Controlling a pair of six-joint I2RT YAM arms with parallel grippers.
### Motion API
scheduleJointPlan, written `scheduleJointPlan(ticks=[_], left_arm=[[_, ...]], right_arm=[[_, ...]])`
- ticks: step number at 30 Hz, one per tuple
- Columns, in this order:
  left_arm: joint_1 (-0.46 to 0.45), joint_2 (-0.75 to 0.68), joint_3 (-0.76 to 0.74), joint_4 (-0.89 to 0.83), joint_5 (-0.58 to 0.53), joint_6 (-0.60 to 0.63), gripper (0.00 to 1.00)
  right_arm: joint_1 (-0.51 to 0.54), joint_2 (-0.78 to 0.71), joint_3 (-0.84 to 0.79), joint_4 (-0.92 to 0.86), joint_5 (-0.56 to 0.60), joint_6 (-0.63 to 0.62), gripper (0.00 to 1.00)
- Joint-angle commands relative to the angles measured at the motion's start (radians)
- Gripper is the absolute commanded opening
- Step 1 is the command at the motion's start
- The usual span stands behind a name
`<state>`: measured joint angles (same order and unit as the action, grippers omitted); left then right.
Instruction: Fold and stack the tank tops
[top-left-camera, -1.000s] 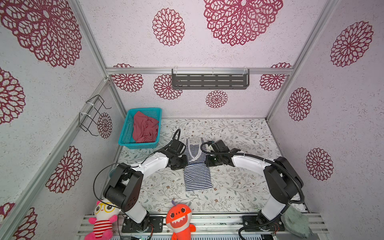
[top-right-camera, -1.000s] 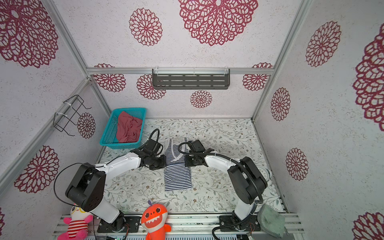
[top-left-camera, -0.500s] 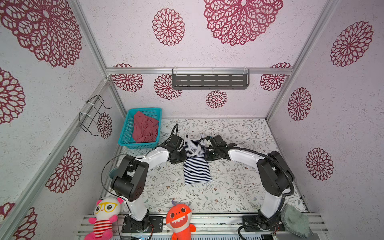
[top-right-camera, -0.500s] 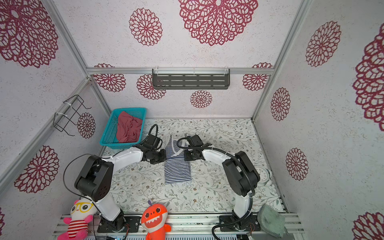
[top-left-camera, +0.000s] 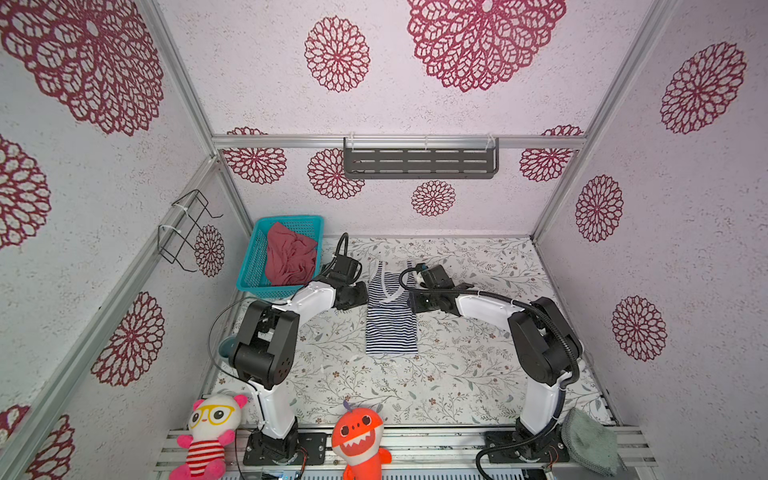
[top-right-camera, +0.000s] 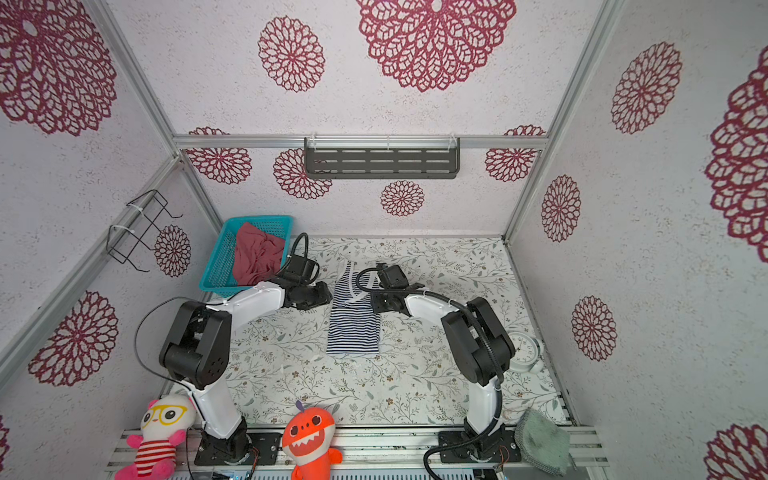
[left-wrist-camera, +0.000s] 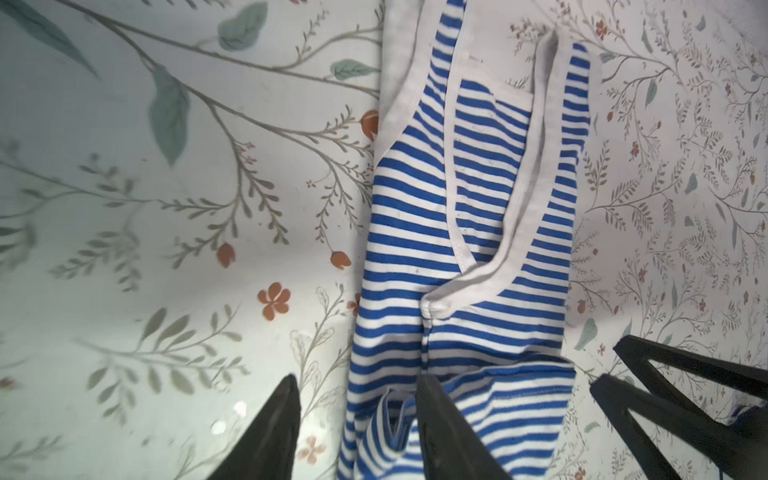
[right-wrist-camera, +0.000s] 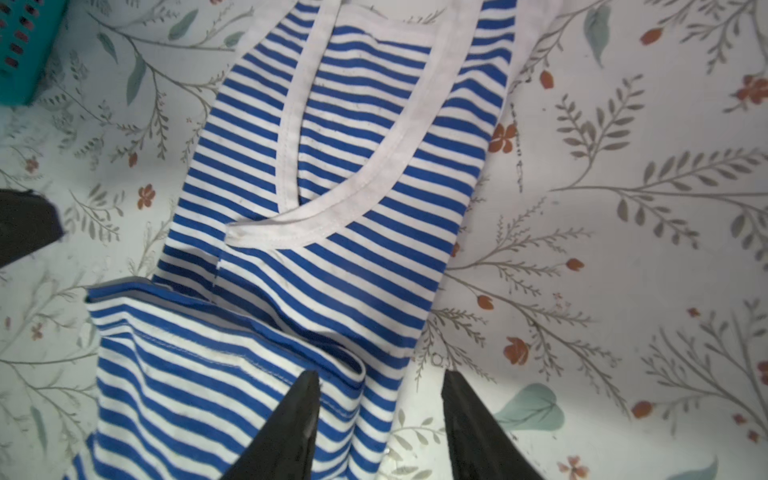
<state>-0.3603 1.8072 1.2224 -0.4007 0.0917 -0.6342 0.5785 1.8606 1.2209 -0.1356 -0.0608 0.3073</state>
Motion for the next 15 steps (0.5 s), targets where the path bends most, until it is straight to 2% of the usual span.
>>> scheduleJointPlan(ticks=[1, 4, 6, 8, 11, 15], left_arm=[[-0.026, -0.109, -0.047, -0.024, -0.002, -0.044, 0.46], [-0.089, -0.098, -0.127, 0.069, 0.053, -0.142, 0.42], [-0.114, -0.071, -0.169, 0.135, 0.063, -0.192, 0.41], [-0.119, -0.032, -0.189, 0.181, 0.083, -0.221, 0.4], [-0.109, 0.009, -0.185, 0.195, 0.083, -0.204, 0.4], [-0.049, 0.042, -0.112, 0.081, 0.087, -0.09, 0.4]], right_arm=[[0.004, -0.104, -0.044, 0.026, -0.094, 0.077, 0.35], [0.034, -0.098, -0.106, 0.117, -0.177, 0.19, 0.22], [0.047, -0.081, -0.146, 0.18, -0.195, 0.248, 0.17], [0.047, -0.053, -0.172, 0.228, -0.212, 0.283, 0.17], [0.035, -0.012, -0.188, 0.249, -0.19, 0.287, 0.15], [-0.007, -0.011, -0.208, 0.205, -0.095, 0.236, 0.15]])
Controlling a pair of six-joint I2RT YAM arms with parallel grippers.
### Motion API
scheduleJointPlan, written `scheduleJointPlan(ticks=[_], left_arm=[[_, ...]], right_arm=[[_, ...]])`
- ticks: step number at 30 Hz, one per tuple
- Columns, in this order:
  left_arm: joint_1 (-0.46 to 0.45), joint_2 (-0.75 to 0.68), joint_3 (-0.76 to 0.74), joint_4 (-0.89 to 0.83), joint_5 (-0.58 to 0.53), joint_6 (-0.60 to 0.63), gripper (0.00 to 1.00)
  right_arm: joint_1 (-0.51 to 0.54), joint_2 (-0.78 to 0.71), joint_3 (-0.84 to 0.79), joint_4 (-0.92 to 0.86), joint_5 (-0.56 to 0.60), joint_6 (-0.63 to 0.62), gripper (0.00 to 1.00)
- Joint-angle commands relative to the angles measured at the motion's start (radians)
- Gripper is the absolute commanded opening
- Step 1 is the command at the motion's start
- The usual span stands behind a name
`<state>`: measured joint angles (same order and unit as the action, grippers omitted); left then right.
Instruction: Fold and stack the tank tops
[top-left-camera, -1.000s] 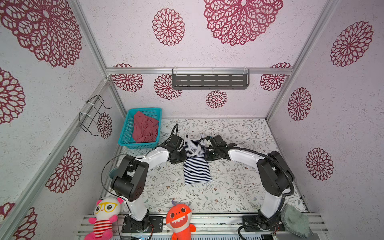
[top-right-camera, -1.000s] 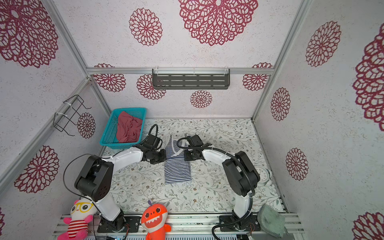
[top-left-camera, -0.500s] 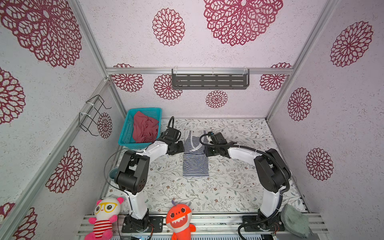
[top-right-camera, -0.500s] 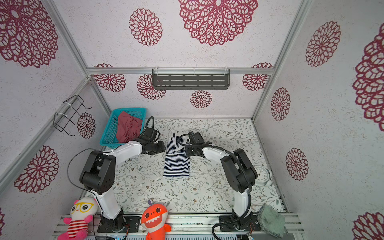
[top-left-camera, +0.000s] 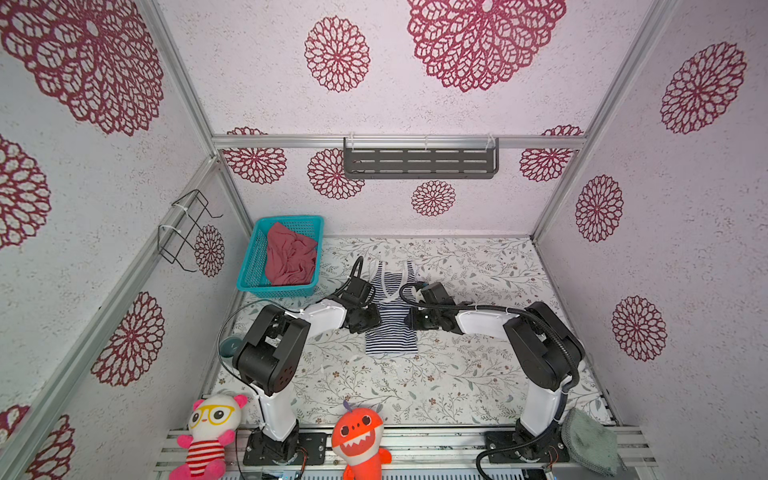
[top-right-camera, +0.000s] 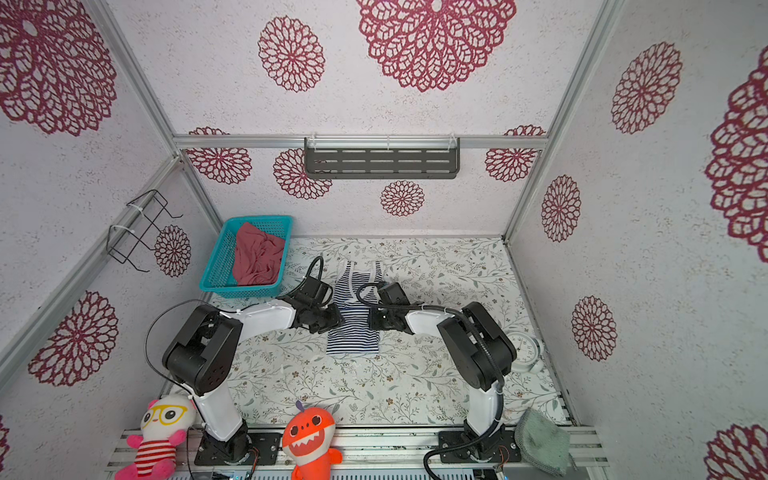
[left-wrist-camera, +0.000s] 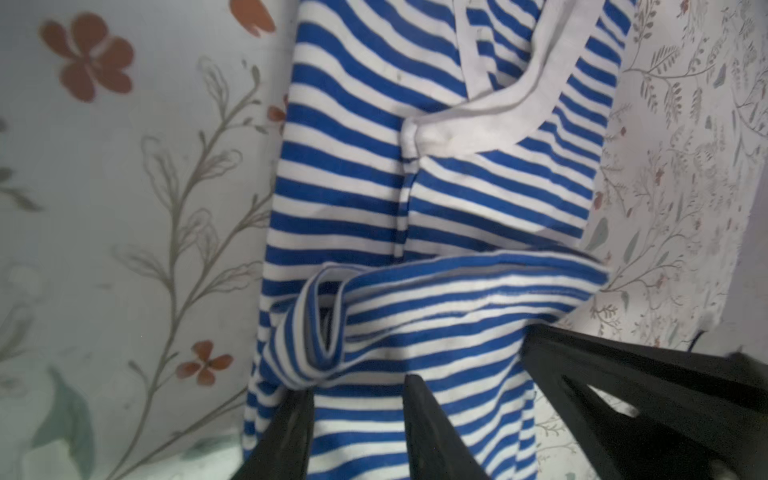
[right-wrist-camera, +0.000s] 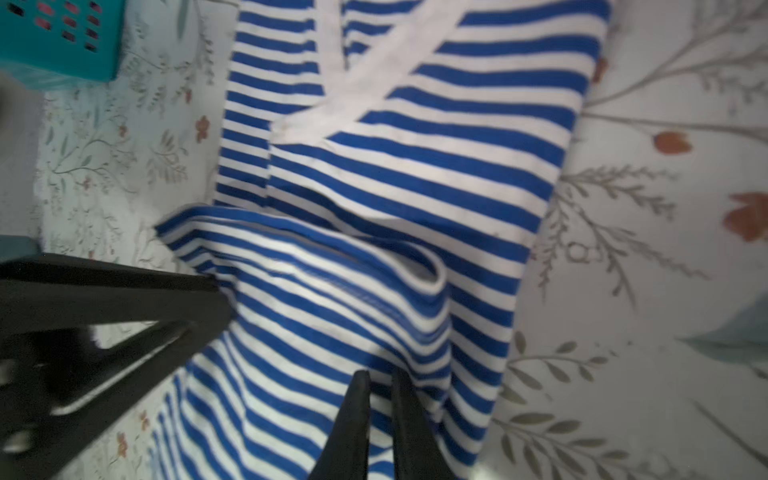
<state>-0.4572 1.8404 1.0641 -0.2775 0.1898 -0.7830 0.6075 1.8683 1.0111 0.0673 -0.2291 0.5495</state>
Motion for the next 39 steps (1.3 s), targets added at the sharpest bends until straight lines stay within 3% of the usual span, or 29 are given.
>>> scheduleJointPlan(ticks=[1, 5, 8, 14, 18, 28, 34, 39], left_arm=[[0.066, 0.001, 0.062, -0.073, -0.015, 0.085, 0.41], [0.087, -0.089, 0.097, -0.164, -0.038, 0.15, 0.49], [0.071, -0.174, 0.061, -0.222, -0.033, 0.141, 0.53], [0.025, -0.372, -0.238, -0.093, 0.087, -0.068, 0.66], [-0.02, -0.475, -0.39, -0.02, 0.092, -0.212, 0.71], [-0.065, -0.502, -0.61, 0.221, 0.086, -0.416, 0.67], [-0.068, -0.477, -0.619, 0.241, 0.081, -0.427, 0.55], [-0.068, -0.459, -0.625, 0.255, 0.063, -0.43, 0.43]], right_arm=[[-0.049, -0.03, 0.0, -0.022, 0.09, -0.024, 0.15], [-0.07, -0.118, -0.029, -0.105, 0.143, -0.069, 0.16], [-0.069, -0.205, -0.067, -0.163, 0.127, -0.053, 0.27], [-0.053, -0.373, -0.214, -0.166, 0.005, 0.107, 0.51], [-0.009, -0.435, -0.306, -0.101, -0.03, 0.217, 0.6], [0.081, -0.401, -0.442, 0.175, -0.071, 0.394, 0.56], [0.104, -0.345, -0.467, 0.253, -0.053, 0.434, 0.46], [0.107, -0.324, -0.486, 0.279, -0.043, 0.456, 0.44]])
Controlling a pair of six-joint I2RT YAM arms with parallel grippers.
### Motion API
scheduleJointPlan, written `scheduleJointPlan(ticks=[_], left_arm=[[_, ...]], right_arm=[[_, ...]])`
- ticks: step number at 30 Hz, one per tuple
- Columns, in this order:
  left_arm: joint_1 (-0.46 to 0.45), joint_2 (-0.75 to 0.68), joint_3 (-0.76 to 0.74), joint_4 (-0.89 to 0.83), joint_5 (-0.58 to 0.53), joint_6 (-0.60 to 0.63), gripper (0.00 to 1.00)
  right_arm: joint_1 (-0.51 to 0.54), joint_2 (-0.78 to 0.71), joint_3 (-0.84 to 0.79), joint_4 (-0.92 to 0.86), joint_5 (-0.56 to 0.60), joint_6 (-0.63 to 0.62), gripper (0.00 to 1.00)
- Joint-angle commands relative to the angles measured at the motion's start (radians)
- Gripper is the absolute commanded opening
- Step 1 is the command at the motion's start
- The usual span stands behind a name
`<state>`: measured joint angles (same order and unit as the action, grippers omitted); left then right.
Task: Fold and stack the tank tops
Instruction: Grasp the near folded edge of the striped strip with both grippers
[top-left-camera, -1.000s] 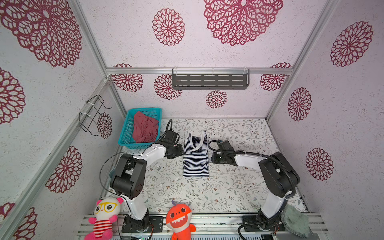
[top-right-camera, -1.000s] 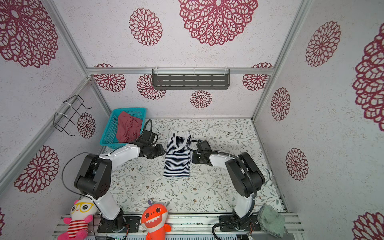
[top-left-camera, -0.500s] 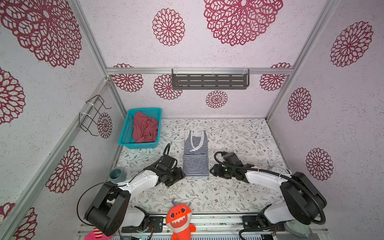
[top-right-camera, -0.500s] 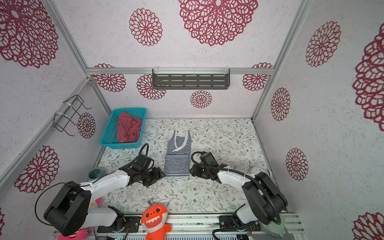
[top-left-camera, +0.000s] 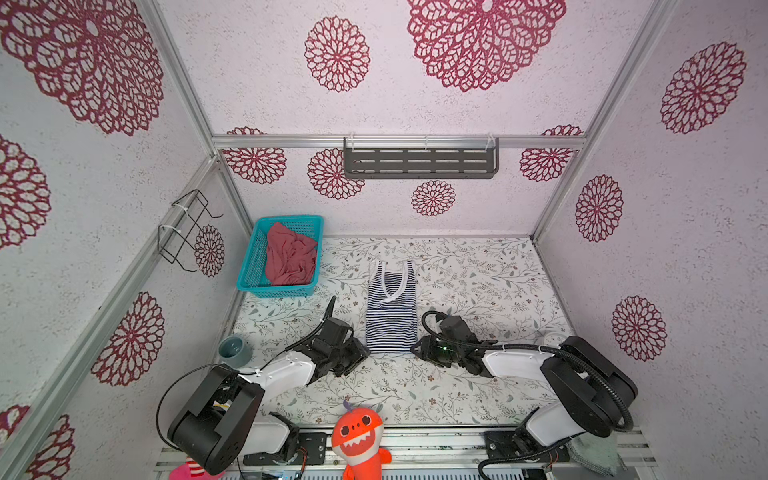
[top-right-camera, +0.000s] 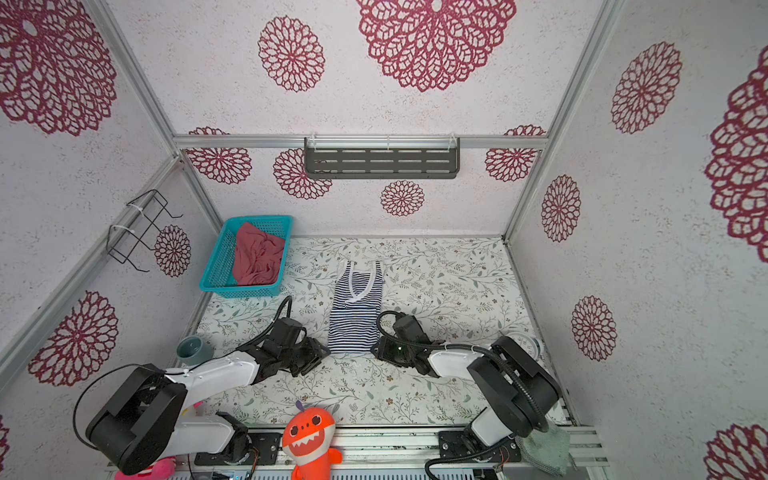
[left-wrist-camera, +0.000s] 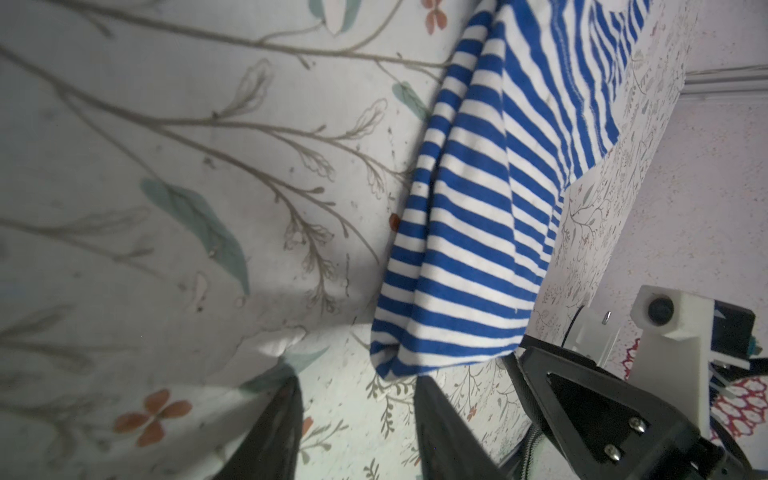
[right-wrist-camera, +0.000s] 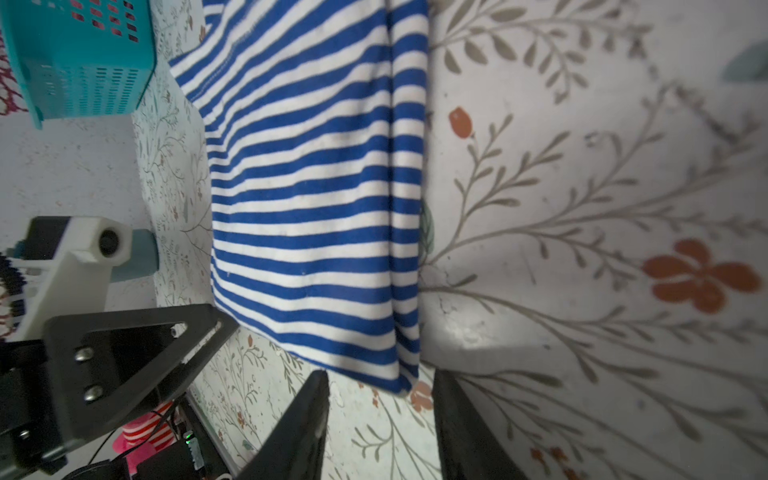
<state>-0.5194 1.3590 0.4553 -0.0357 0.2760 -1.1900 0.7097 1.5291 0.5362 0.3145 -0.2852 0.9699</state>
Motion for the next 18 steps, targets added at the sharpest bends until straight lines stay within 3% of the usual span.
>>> scheduleJointPlan(ticks=[1, 7, 10, 15, 17, 18], left_arm=[[-0.005, 0.028, -0.015, 0.022, -0.024, -0.025, 0.43], [-0.006, 0.073, 0.003, 0.061, -0.025, -0.029, 0.36], [-0.007, 0.088, 0.033, 0.056, -0.029, -0.017, 0.31], [-0.009, 0.106, 0.066, 0.06, -0.02, -0.007, 0.14], [-0.015, 0.105, 0.086, 0.051, -0.022, 0.011, 0.0], [-0.019, 0.101, 0.106, 0.023, -0.027, 0.025, 0.0]], right_arm=[[0.006, 0.015, -0.013, 0.031, 0.017, 0.035, 0.43], [0.007, 0.02, -0.018, 0.027, 0.029, 0.042, 0.36], [0.007, 0.026, -0.017, 0.033, 0.027, 0.047, 0.28], [0.007, 0.011, -0.001, 0.018, 0.029, 0.04, 0.1], [0.006, -0.004, 0.01, -0.006, 0.029, 0.023, 0.0], [0.007, -0.011, 0.022, -0.029, 0.027, 0.012, 0.0]])
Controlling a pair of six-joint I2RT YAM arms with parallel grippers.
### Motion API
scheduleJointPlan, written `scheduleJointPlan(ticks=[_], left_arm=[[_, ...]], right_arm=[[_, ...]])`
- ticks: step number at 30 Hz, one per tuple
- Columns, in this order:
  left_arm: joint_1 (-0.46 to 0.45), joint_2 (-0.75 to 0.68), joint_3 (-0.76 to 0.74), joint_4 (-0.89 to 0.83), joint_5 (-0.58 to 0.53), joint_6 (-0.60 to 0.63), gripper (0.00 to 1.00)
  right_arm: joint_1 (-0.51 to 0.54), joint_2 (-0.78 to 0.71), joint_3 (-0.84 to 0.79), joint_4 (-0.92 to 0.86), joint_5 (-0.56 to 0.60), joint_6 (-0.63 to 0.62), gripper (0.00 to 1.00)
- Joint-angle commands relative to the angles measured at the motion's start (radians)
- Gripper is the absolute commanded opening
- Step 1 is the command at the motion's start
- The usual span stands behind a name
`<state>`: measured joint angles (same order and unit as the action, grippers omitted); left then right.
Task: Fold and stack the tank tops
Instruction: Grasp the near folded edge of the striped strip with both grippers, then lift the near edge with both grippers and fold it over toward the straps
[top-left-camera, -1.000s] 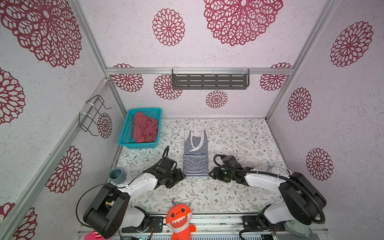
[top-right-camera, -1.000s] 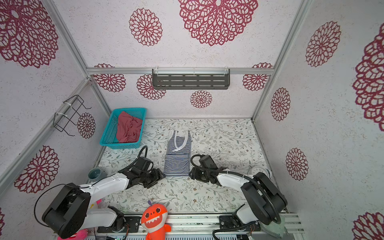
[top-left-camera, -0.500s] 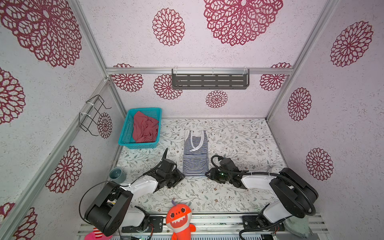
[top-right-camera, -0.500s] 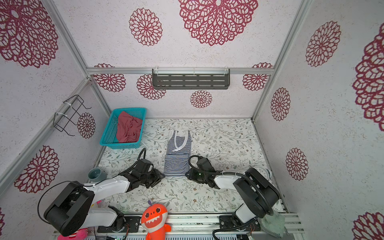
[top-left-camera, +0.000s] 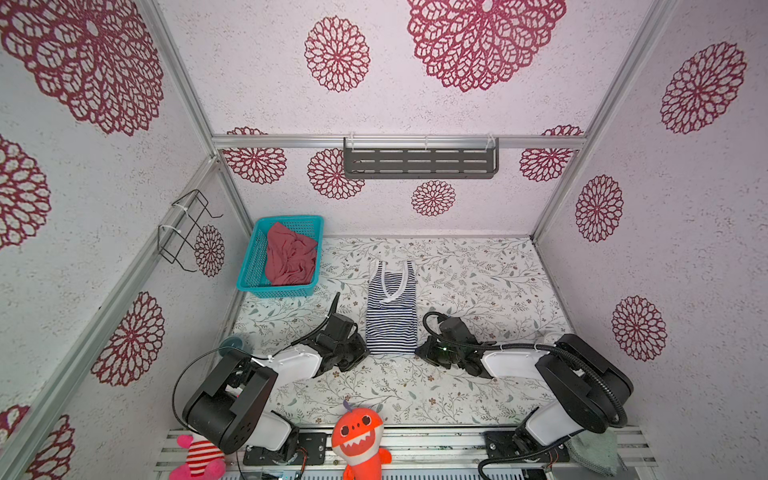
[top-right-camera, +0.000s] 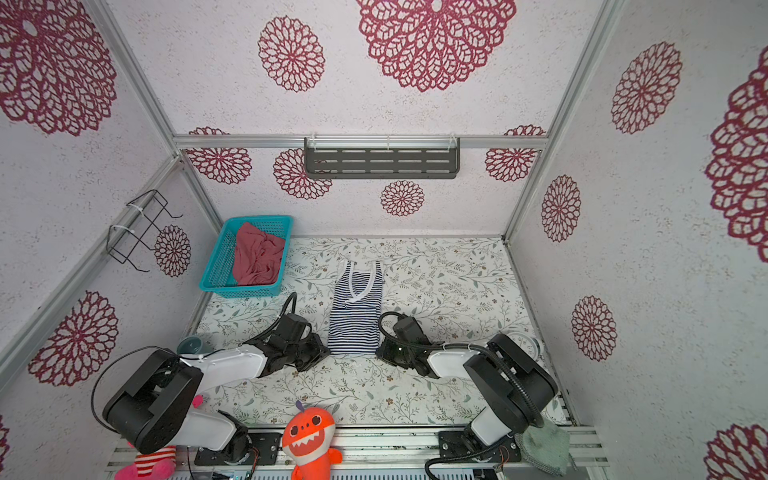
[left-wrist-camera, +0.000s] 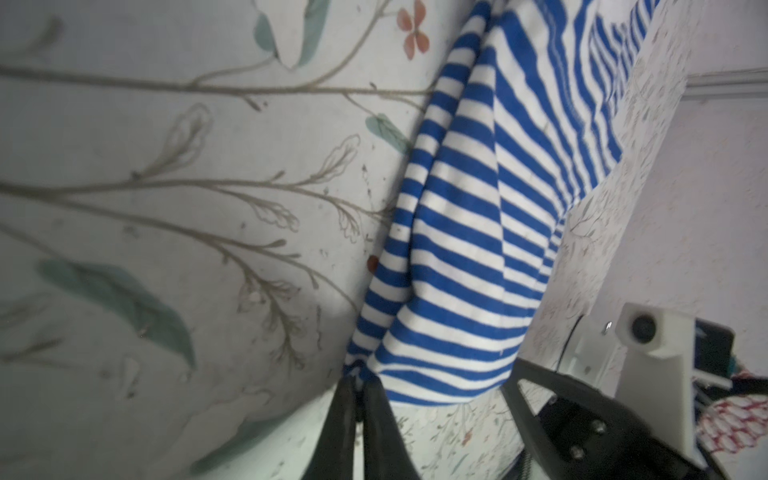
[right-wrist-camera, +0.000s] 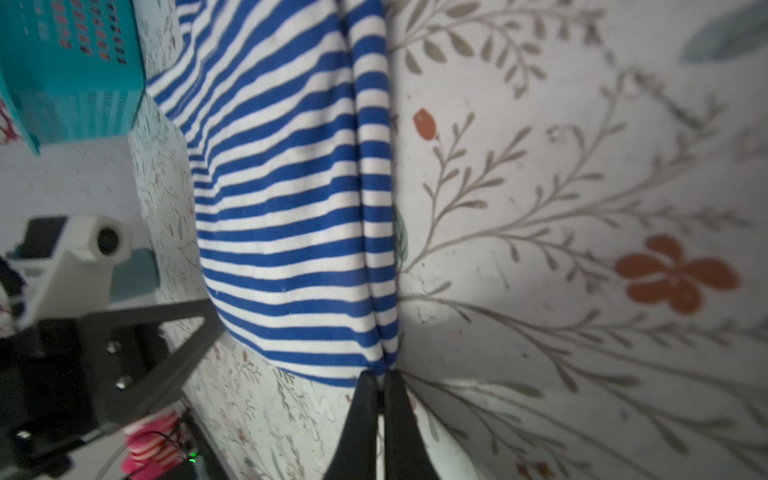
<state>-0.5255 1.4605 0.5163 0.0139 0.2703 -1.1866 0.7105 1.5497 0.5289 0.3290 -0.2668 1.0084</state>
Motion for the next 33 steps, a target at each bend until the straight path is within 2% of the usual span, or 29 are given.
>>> scheduleJointPlan(ticks=[1, 5, 14, 19, 25, 28, 33], left_arm=[[-0.02, -0.011, 0.066, -0.065, -0.024, 0.033, 0.0], [-0.059, -0.091, 0.122, -0.199, -0.079, 0.058, 0.0], [-0.172, -0.353, 0.182, -0.427, -0.245, 0.025, 0.0], [-0.203, -0.409, 0.262, -0.515, -0.308, 0.056, 0.0], [-0.177, -0.381, 0.357, -0.549, -0.362, 0.163, 0.0], [-0.128, -0.326, 0.401, -0.514, -0.329, 0.223, 0.0], [-0.043, -0.187, 0.479, -0.452, -0.26, 0.314, 0.0]], right_arm=[[0.007, -0.04, 0.042, -0.07, 0.005, -0.038, 0.0], [0.022, -0.128, 0.064, -0.155, 0.027, -0.068, 0.0], [0.076, -0.427, 0.099, -0.457, 0.117, -0.135, 0.0], [0.084, -0.525, 0.145, -0.548, 0.128, -0.161, 0.0], [0.077, -0.498, 0.29, -0.689, 0.193, -0.284, 0.0], [0.049, -0.436, 0.355, -0.71, 0.21, -0.345, 0.0], [-0.034, -0.33, 0.426, -0.673, 0.168, -0.416, 0.0]])
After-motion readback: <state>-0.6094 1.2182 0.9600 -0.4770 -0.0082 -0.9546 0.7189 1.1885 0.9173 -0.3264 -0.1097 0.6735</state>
